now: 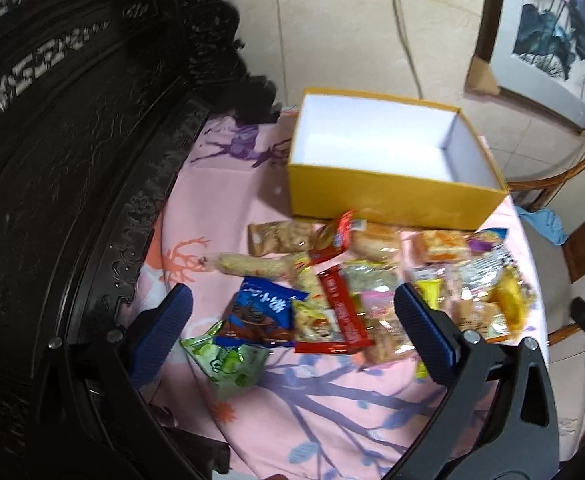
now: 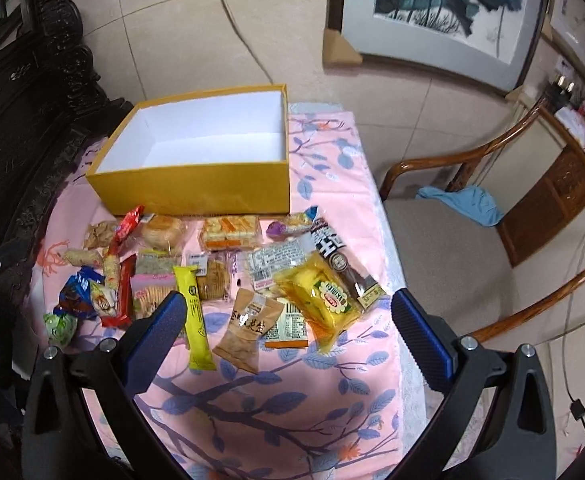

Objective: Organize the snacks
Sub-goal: 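Reach the right gripper to the yellow chip bag and grasp it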

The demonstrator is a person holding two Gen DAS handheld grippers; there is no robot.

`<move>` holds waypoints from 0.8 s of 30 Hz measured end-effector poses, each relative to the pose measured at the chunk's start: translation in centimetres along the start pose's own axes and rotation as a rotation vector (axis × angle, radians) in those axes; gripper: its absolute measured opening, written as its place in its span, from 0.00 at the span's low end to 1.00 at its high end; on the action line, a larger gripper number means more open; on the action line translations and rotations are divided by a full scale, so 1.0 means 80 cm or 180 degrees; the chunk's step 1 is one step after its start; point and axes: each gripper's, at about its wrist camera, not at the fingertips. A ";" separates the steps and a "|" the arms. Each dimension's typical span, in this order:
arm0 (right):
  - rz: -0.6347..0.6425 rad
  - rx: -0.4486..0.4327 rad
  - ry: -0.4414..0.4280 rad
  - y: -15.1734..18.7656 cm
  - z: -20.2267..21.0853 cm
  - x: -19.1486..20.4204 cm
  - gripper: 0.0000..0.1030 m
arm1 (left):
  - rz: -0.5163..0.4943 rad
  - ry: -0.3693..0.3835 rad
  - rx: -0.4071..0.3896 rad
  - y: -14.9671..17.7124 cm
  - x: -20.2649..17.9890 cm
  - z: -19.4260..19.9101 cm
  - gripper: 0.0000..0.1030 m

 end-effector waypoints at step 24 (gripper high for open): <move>0.0247 0.0376 -0.0133 0.036 -0.147 -0.096 0.99 | -0.0204 0.0065 0.0768 0.090 -0.049 -0.156 0.98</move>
Point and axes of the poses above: each gripper's, at about its wrist camera, not at the fingertips, and z roughly against the way its jaws point, x to its left, y to its underside, and after that the axes turned 9 degrees about -x, right-handed
